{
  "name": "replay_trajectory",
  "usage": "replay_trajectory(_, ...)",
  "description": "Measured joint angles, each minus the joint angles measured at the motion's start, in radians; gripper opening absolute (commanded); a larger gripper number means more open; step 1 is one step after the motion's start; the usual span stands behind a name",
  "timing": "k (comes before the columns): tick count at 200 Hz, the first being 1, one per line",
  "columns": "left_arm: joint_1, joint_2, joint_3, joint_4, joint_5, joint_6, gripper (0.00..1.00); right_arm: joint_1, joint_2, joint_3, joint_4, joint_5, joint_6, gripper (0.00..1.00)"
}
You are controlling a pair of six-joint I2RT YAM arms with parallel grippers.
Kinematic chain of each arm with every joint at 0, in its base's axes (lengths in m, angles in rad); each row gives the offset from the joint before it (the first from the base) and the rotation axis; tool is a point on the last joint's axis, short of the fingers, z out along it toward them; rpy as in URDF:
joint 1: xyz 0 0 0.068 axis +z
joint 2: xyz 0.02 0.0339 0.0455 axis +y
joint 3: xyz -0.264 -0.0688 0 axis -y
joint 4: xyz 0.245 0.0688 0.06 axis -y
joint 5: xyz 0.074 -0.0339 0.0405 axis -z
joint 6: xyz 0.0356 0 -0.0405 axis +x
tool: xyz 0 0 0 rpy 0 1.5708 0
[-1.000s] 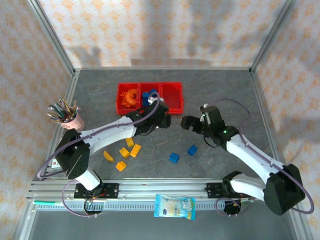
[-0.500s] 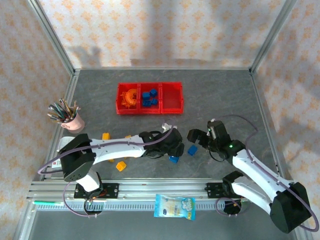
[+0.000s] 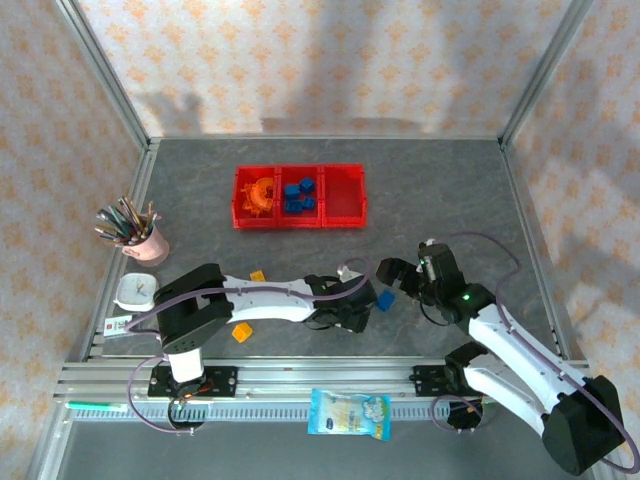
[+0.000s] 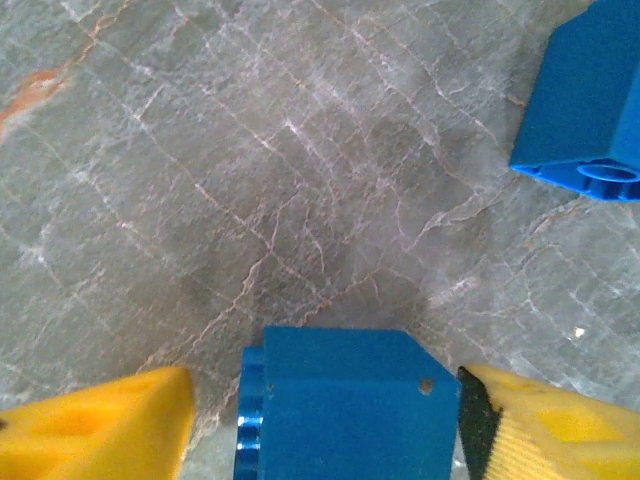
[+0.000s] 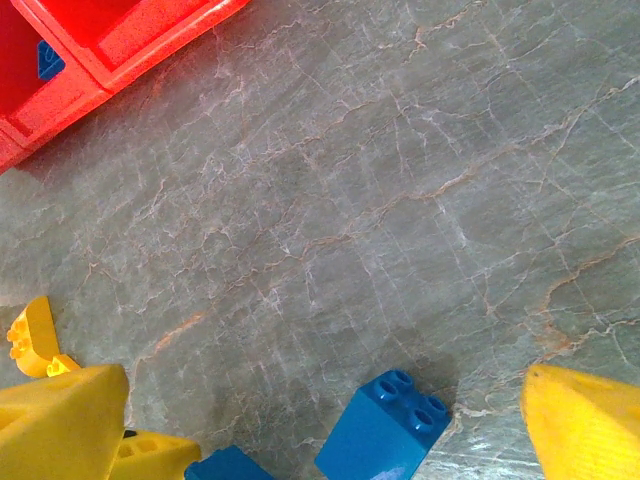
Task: Sort the legos into containers by color
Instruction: Pick up the lego from the middle-left of the table, then place the lego in the container.
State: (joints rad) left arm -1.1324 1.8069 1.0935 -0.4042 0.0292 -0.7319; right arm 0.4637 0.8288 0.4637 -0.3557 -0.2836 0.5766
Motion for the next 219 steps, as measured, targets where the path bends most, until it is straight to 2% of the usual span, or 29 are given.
replay_trajectory(69,0.000,0.015,0.000,0.005,-0.005,-0.002,0.40,0.000,0.000,-0.003,0.000,0.000,-0.001,1.00)
replay_trajectory(135,0.016,-0.078,-0.010,-0.013,-0.060,0.000,0.35,0.000,0.002,-0.001,0.032,-0.055,-0.007,1.00)
replay_trajectory(173,0.141,-0.182,-0.002,-0.029,-0.129,0.035,0.35,0.000,0.028,0.047,0.103,-0.127,-0.042,1.00)
replay_trajectory(219,0.351,-0.166,0.148,-0.034,-0.192,0.154,0.34,0.000,0.134,0.142,0.227,-0.193,-0.084,1.00)
